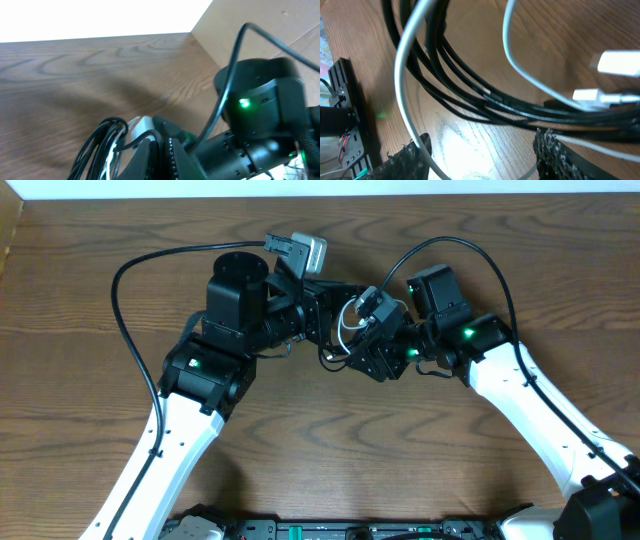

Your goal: Untangle cables

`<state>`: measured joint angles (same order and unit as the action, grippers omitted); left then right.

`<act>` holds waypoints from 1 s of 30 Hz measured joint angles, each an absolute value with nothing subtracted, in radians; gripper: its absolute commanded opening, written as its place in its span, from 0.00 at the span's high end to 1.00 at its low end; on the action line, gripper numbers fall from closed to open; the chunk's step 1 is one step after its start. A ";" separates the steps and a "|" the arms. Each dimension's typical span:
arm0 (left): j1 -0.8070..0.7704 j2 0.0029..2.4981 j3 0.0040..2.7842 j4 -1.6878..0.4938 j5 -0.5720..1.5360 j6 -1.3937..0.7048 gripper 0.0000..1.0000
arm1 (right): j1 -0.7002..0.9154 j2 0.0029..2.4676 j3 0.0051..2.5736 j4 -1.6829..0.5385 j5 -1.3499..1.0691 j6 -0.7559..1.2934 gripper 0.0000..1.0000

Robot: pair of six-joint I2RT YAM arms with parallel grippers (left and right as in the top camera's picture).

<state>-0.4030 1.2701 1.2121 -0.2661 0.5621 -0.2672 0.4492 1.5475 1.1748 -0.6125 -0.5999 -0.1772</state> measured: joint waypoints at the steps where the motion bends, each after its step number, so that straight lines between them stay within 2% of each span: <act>1: -0.403 1.270 1.212 -0.258 0.566 -0.274 0.92 | 0.449 1.547 1.174 -0.612 -0.600 -0.177 0.41; 5: -0.403 1.270 1.212 -0.245 0.575 -0.294 0.92 | 0.449 1.547 1.163 -0.599 -0.600 -0.177 0.44; 7: -0.403 1.270 1.212 -0.245 0.575 -0.297 0.92 | 0.449 1.547 1.158 -0.591 -0.600 -0.179 0.55; 11: -0.403 1.270 1.212 -0.242 0.576 -0.308 0.91 | 0.449 1.547 1.156 -0.582 -0.601 -0.187 0.93; 12: -0.403 1.270 1.212 -0.241 0.579 -0.311 0.92 | 0.449 1.547 1.156 -0.582 -0.601 -0.188 0.99; 21: -0.403 1.270 1.212 -0.234 0.559 -0.313 0.92 | 0.449 1.547 1.156 -0.594 -0.496 -0.110 0.99; 30: -0.392 1.270 1.212 -0.331 0.292 -0.276 0.92 | 0.372 1.547 1.155 -0.742 -0.292 0.024 0.99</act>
<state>-0.3923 1.2697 1.2121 -0.3309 0.2920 -0.2760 0.3721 1.5475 1.1553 -0.7422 -0.2916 0.0242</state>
